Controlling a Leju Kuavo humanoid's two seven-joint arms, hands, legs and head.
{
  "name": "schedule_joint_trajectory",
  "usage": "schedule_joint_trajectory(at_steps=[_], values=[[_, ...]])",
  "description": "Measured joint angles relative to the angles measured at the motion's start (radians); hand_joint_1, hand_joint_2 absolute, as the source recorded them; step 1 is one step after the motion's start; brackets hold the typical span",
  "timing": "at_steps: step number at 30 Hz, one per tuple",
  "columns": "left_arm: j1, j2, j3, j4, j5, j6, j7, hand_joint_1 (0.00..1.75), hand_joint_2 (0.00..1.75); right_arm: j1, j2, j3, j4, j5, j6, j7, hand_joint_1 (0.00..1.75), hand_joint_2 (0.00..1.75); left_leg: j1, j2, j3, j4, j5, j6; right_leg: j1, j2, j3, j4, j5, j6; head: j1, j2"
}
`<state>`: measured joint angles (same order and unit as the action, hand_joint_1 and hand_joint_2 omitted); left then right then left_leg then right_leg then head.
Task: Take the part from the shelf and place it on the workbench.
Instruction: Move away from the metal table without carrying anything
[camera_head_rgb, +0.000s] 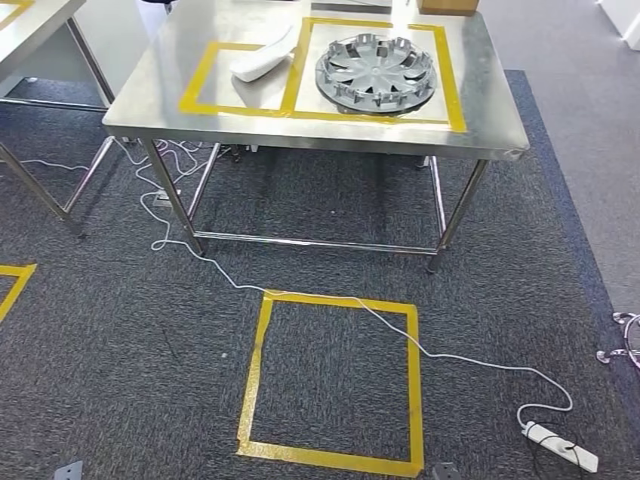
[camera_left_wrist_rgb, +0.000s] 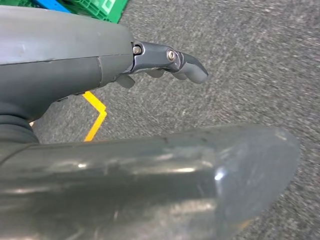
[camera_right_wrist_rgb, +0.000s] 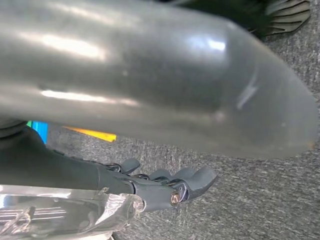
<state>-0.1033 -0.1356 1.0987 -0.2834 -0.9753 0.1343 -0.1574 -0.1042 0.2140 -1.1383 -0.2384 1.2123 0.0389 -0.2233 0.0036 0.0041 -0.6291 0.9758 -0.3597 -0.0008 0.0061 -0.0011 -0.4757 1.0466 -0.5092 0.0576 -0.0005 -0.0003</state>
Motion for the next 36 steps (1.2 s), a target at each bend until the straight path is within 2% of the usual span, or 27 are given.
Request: schedule_joint_trajectory(at_steps=[1,2,4,5,6,8,9,10,11,12,14,16,17,19,20,21,22,24,25,26,27,28,30,31,32,34,36], values=[[-0.001,0.000,0.000,0.000,0.000,0.000,0.000,0.00,0.00,-0.002,0.000,0.000,0.000,0.000,0.000,0.000,0.00,0.00,0.000,0.000,-0.003,-0.001,0.010,-0.005,0.002,0.001,0.031,-0.052,-0.008,-0.004,0.000,0.000],[-0.001,0.000,0.000,0.000,0.000,0.000,0.000,0.00,0.00,-0.003,0.000,0.000,0.000,-0.001,0.000,-0.001,0.00,0.00,0.000,0.000,-0.005,-0.003,0.020,-0.011,0.004,0.002,0.042,-0.077,-0.015,-0.010,0.001,0.000],[0.000,0.000,0.001,0.000,0.001,0.000,-0.001,0.00,0.00,0.000,0.000,0.000,0.000,-0.001,0.001,0.000,0.00,0.00,0.002,0.000,-0.009,-0.007,0.031,-0.023,0.004,0.002,0.026,-0.080,-0.002,-0.025,0.003,0.000],[0.002,-0.001,0.001,0.000,0.002,0.000,-0.001,0.00,0.00,0.001,0.000,-0.001,0.000,-0.001,0.002,0.000,0.00,0.00,0.003,-0.001,-0.015,0.002,0.012,-0.029,0.003,0.001,0.016,-0.079,0.009,-0.035,0.002,0.000],[0.004,-0.002,0.002,0.000,0.003,0.000,-0.001,0.00,0.00,0.001,0.000,-0.001,0.001,-0.002,0.002,0.000,0.00,0.00,0.003,-0.001,-0.026,0.029,-0.030,-0.034,0.001,0.000,0.002,-0.081,0.022,-0.044,-0.001,0.000],[0.005,-0.004,0.004,0.000,0.006,0.000,-0.001,0.00,0.00,0.001,0.000,-0.002,0.001,-0.003,0.004,0.001,0.00,0.00,0.004,-0.002,-0.056,0.142,-0.148,-0.040,0.000,-0.001,-0.027,-0.080,0.050,-0.054,-0.007,0.000],[0.004,-0.004,0.005,0.000,0.006,0.000,-0.001,0.00,0.00,0.002,0.000,-0.002,0.001,-0.003,0.005,0.000,0.00,0.00,0.004,-0.002,-0.069,0.210,-0.189,-0.042,0.001,-0.001,-0.044,-0.079,0.064,-0.054,-0.009,0.000],[0.003,-0.004,0.005,0.000,0.006,0.000,-0.001,0.00,0.00,0.002,0.000,-0.002,0.001,-0.004,0.006,0.000,0.00,0.00,0.004,-0.002,-0.074,0.264,-0.200,-0.043,0.001,-0.002,-0.061,-0.078,0.078,-0.053,-0.009,0.000],[0.002,-0.004,0.006,0.000,0.006,0.000,-0.001,0.00,0.00,0.002,0.000,-0.003,0.001,-0.004,0.006,0.000,0.00,0.00,0.004,-0.002,-0.066,0.294,-0.185,-0.044,0.001,-0.002,-0.080,-0.076,0.092,-0.052,-0.009,0.000],[0.003,-0.004,0.007,0.000,0.006,0.000,-0.001,0.00,0.00,0.002,0.000,-0.004,0.001,-0.004,0.007,0.000,0.00,0.00,0.005,-0.002,-0.043,0.290,-0.156,-0.044,0.001,-0.002,-0.099,-0.074,0.105,-0.050,-0.009,0.000],[0.001,-0.004,0.008,0.000,0.006,0.000,-0.001,0.00,0.00,0.001,0.000,-0.005,0.001,-0.005,0.007,0.000,0.00,0.00,0.005,-0.002,0.054,0.191,-0.115,-0.042,0.002,-0.002,-0.132,-0.066,0.128,-0.043,-0.009,0.000],[-0.004,-0.005,0.008,0.000,0.006,0.000,-0.001,0.00,0.00,0.000,0.000,-0.006,0.000,-0.006,0.007,-0.002,0.00,0.00,0.005,-0.003,0.155,0.049,-0.137,-0.035,0.005,-0.003,-0.156,-0.055,0.147,-0.034,-0.009,0.000],[-0.006,-0.005,0.008,0.000,0.006,-0.001,-0.001,0.00,0.00,0.000,0.000,-0.006,0.000,-0.006,0.007,-0.004,0.00,0.00,0.003,-0.004,0.179,0.007,-0.152,-0.030,0.006,-0.003,-0.165,-0.053,0.158,-0.029,-0.008,0.000],[-0.004,-0.007,0.008,0.000,0.006,-0.001,-0.001,0.00,0.00,0.002,0.000,-0.007,0.001,-0.008,0.007,-0.007,0.00,0.00,0.001,-0.003,0.172,-0.014,-0.156,-0.013,0.004,-0.003,-0.179,-0.051,0.175,-0.018,-0.008,0.000],[-0.001,-0.008,0.009,0.000,0.006,-0.002,-0.002,0.00,0.00,0.005,0.000,-0.007,0.001,-0.008,0.007,-0.008,0.00,0.00,0.001,-0.002,0.163,-0.013,-0.148,-0.005,0.002,-0.003,-0.186,-0.045,0.165,-0.012,-0.008,0.000],[0.001,-0.009,0.009,0.000,0.006,-0.003,-0.004,0.00,0.00,0.009,0.000,-0.007,0.001,-0.009,0.007,-0.008,0.00,0.00,0.002,-0.001,0.155,-0.013,-0.140,0.004,0.000,-0.002,-0.196,-0.022,0.136,-0.006,-0.007,0.000],[0.002,-0.009,0.010,0.000,0.006,-0.004,-0.006,0.00,0.00,0.012,0.000,-0.008,0.001,-0.008,0.007,-0.009,0.00,0.00,0.003,0.000,0.145,-0.014,-0.130,0.010,-0.001,-0.002,-0.210,0.021,0.091,-0.001,-0.004,0.000],[0.002,-0.008,0.011,0.000,0.006,-0.008,-0.008,0.00,0.00,0.013,0.000,-0.008,0.001,-0.005,0.007,-0.009,0.00,0.00,0.002,0.000,0.121,-0.013,-0.108,0.016,-0.003,-0.002,-0.242,0.149,-0.001,0.008,-0.001,0.000],[0.002,-0.008,0.012,0.000,0.006,-0.011,-0.008,0.00,0.00,0.012,0.000,-0.008,0.001,-0.001,0.007,-0.009,0.00,0.00,0.001,-0.001,0.108,-0.013,-0.097,0.015,-0.003,-0.002,-0.251,0.207,-0.018,0.009,0.000,0.000],[0.002,-0.008,0.014,0.000,0.006,-0.013,-0.007,0.00,0.00,0.012,0.000,-0.008,0.001,0.002,0.007,-0.009,0.00,0.00,0.000,-0.004,0.095,-0.012,-0.087,0.014,-0.003,-0.002,-0.248,0.240,-0.010,0.008,0.000,0.000],[0.002,-0.008,0.017,0.000,0.006,-0.015,-0.006,0.00,0.00,0.012,0.000,-0.008,0.001,0.006,0.006,-0.008,0.00,0.00,-0.001,-0.008,0.082,-0.011,-0.076,0.012,-0.003,0.000,-0.229,0.242,0.014,0.006,0.000,0.000],[0.002,-0.008,0.020,0.000,0.006,-0.017,-0.006,0.00,0.00,0.012,0.000,-0.008,0.001,0.008,0.006,-0.008,0.00,0.00,-0.002,-0.014,0.070,-0.011,-0.065,0.009,-0.002,0.006,-0.189,0.206,0.043,0.000,0.000,0.000],[0.000,-0.011,0.024,0.001,0.006,-0.021,-0.003,0.00,0.00,0.011,0.000,-0.007,0.001,0.009,0.007,-0.009,0.00,0.00,-0.003,-0.026,0.051,-0.010,-0.046,0.003,-0.001,0.038,-0.075,0.061,0.052,-0.017,-0.001,0.000],[-0.001,-0.013,0.025,0.001,0.006,-0.023,-0.002,0.00,0.00,0.010,0.000,-0.007,0.001,0.010,0.007,-0.009,0.00,0.00,-0.004,-0.032,0.044,-0.009,-0.037,-0.001,-0.001,0.052,-0.029,-0.009,0.037,-0.023,0.000,0.000],[-0.003,-0.014,0.025,0.001,0.006,-0.025,0.000,0.00,0.00,0.008,-0.001,-0.007,0.001,0.010,0.008,-0.009,0.00,0.00,-0.003,-0.037,0.039,-0.010,-0.029,-0.006,0.000,0.060,-0.002,-0.055,0.020,-0.028,-0.001,0.000],[-0.002,-0.013,0.025,0.001,0.006,-0.026,0.000,0.00,0.00,0.007,0.000,-0.007,0.001,0.011,0.009,-0.009,0.00,0.00,-0.002,-0.051,0.031,-0.012,-0.014,-0.019,0.000,0.047,0.003,-0.083,0.015,-0.035,-0.001,0.000],[0.003,-0.013,0.026,0.001,0.006,-0.026,0.001,0.00,0.00,0.007,0.001,-0.007,0.001,0.011,0.010,-0.008,0.00,0.00,-0.002,-0.049,0.016,0.010,-0.036,-0.031,-0.004,0.028,-0.004,-0.087,0.029,-0.048,-0.004,0.000]])
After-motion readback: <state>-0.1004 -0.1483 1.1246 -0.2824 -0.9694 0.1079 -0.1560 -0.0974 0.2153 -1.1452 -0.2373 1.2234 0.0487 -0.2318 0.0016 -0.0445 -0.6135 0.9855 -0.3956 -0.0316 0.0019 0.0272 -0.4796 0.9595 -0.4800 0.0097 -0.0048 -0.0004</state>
